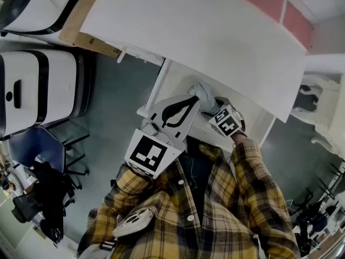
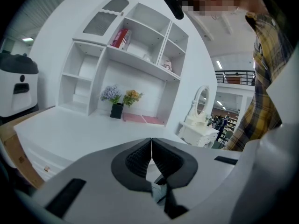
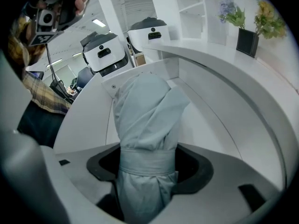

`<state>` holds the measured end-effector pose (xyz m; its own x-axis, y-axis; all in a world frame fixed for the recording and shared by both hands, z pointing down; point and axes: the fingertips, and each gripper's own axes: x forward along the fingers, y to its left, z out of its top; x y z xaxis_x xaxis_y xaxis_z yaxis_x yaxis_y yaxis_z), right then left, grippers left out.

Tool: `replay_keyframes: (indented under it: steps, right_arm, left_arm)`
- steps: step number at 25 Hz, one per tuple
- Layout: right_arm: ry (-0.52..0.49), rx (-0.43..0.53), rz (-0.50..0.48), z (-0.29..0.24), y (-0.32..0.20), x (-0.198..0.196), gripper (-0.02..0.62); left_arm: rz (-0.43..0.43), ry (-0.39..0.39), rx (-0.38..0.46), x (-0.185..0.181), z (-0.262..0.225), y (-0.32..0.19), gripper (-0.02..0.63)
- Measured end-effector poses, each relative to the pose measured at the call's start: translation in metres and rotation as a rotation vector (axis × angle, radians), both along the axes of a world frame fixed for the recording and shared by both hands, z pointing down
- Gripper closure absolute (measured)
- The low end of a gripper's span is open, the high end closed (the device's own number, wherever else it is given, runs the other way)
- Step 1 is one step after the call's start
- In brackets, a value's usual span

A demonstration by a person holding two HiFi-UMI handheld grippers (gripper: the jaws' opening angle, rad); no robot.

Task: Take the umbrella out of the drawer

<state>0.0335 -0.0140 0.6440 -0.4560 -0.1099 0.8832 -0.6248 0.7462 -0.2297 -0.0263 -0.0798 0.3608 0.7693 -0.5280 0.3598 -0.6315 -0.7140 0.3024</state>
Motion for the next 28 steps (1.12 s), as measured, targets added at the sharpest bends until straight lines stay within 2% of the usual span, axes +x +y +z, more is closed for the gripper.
replay_keyframes:
  steps: [7,19,28]
  right_arm:
    - [-0.026,0.083,-0.002,-0.030,-0.012,-0.004,0.287]
    - [-0.129,0.224,0.095,-0.103,-0.034,-0.003,0.287]
    - [-0.227,0.349,0.202,-0.175,-0.040,0.003,0.285]
  left_arm:
    - [0.007,0.009,0.032,0.002,-0.013,-0.003,0.583]
    - [0.034,0.013,0.087,0.008,-0.035,-0.005,0.583]
    - [0.058,0.035,0.139,0.017,-0.057,-0.009,0.583]
